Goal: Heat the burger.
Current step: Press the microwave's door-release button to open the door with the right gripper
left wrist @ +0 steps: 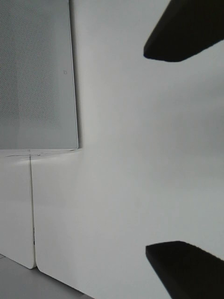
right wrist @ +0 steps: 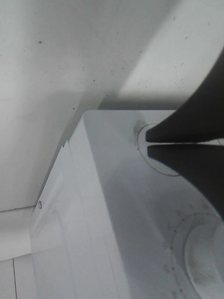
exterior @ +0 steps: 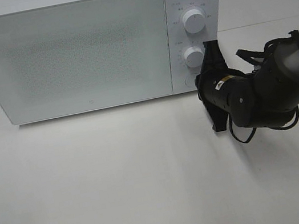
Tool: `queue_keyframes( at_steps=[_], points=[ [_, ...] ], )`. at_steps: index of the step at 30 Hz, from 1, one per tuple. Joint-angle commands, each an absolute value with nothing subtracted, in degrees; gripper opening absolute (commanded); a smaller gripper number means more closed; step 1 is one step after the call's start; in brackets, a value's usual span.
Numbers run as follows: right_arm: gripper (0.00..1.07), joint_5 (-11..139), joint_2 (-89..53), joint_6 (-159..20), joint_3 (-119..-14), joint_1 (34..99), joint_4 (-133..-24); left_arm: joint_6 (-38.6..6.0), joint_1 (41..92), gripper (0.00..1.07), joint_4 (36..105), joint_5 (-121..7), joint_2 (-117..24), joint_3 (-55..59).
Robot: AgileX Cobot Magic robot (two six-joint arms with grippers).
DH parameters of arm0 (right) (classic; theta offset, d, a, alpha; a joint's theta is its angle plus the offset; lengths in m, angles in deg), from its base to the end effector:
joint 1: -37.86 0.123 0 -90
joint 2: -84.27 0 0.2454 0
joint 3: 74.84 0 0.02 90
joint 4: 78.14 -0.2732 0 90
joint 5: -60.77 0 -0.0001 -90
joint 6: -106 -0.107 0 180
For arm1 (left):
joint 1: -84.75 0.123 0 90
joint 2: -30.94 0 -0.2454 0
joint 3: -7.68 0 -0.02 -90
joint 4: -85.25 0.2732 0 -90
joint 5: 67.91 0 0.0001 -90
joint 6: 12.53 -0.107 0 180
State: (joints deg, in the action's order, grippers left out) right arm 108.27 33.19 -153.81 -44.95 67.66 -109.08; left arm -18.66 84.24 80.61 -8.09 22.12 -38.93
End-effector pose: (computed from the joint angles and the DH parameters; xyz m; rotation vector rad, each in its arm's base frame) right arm 0.3332 0.1441 0.0234 1.4718 1.5738 1.0538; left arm 0.0676 -0.0081 0.2866 0.1200 2.0055 -0.0337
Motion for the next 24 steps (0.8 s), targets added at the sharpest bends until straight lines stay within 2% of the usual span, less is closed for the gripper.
queue_keyframes(
  at_steps=[1,24],
  points=[
    [0.00,108.15,33.93,-154.16,-46.44,67.08,-108.57,-18.49,84.52,1.00,80.61,-8.38,23.15,-39.22],
    [0.00,105.40,34.05,-156.96,-47.53,67.26,-106.04,-18.49,84.52,1.00,80.61,-8.38,23.15,-39.22]
  ],
)
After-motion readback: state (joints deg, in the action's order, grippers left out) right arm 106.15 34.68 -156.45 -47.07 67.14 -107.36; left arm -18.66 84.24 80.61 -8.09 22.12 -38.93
